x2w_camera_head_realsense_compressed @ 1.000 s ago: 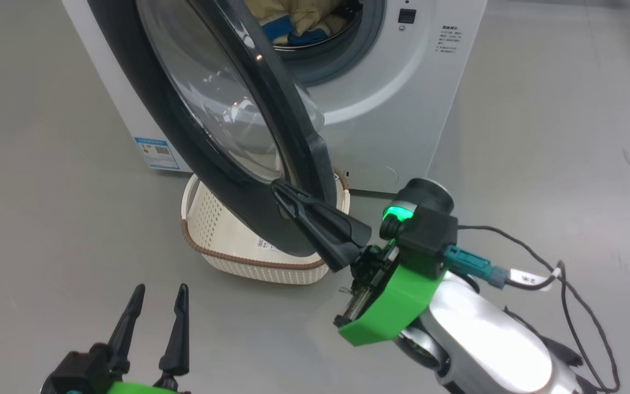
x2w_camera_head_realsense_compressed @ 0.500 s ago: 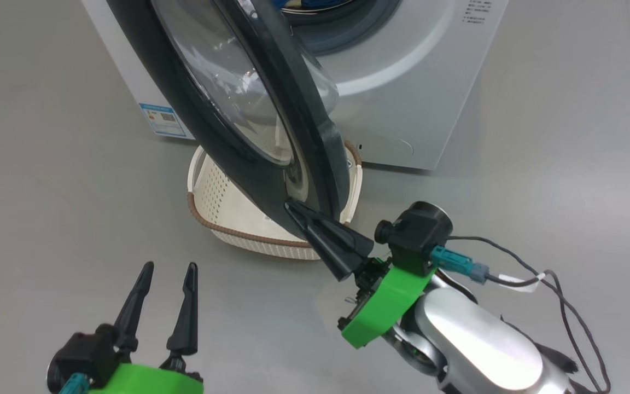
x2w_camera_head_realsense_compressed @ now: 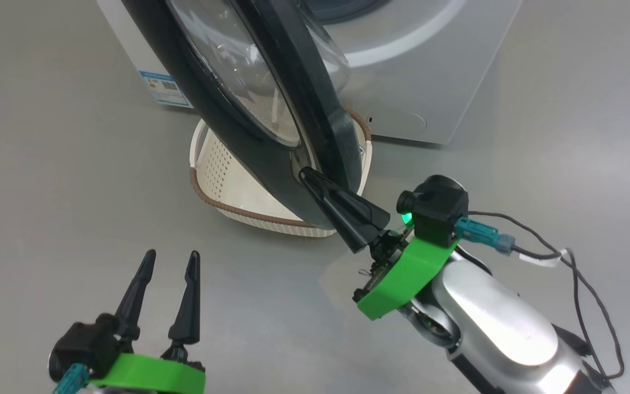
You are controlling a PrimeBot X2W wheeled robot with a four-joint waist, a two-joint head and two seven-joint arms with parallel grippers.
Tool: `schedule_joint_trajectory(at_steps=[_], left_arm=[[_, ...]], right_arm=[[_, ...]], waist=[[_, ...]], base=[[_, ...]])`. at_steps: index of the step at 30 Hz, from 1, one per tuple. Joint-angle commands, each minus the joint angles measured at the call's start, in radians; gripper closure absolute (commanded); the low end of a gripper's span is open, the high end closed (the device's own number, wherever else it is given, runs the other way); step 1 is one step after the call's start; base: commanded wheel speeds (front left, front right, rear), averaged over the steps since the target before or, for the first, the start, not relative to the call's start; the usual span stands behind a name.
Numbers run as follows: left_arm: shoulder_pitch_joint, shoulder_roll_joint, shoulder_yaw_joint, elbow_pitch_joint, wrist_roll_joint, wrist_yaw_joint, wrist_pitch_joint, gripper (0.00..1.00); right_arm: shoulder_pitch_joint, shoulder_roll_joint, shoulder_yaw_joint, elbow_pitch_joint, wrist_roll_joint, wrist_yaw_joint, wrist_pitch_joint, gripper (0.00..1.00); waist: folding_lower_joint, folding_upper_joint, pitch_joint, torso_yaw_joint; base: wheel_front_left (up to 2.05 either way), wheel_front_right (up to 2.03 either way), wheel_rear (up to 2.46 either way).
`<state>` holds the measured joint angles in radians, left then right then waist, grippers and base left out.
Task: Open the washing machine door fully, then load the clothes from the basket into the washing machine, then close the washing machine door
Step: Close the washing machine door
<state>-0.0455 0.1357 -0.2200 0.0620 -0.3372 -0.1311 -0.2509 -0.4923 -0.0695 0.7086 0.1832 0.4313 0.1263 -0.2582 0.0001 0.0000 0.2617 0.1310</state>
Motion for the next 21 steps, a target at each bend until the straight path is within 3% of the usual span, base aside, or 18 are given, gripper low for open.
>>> schedule_joint_trajectory(at_steps=[1, 21], left_arm=[[-0.033, 0.013, 0.04, -0.036, -0.005, 0.0, -0.011, 0.0], [-0.04, 0.019, 0.051, -0.044, -0.013, 0.0, -0.011, 0.0]], right_arm=[[-0.033, 0.019, -0.012, -0.034, 0.009, 0.004, -0.004, 1.0], [-0.048, 0.019, -0.101, -0.036, 0.007, 0.004, -0.004, 1.0]], waist=[[-0.0001, 0.0, 0.008, -0.003], [-0.0001, 0.0, 0.026, -0.024]], base=[[0.0, 0.0, 0.0], [0.0, 0.0, 0.0]])
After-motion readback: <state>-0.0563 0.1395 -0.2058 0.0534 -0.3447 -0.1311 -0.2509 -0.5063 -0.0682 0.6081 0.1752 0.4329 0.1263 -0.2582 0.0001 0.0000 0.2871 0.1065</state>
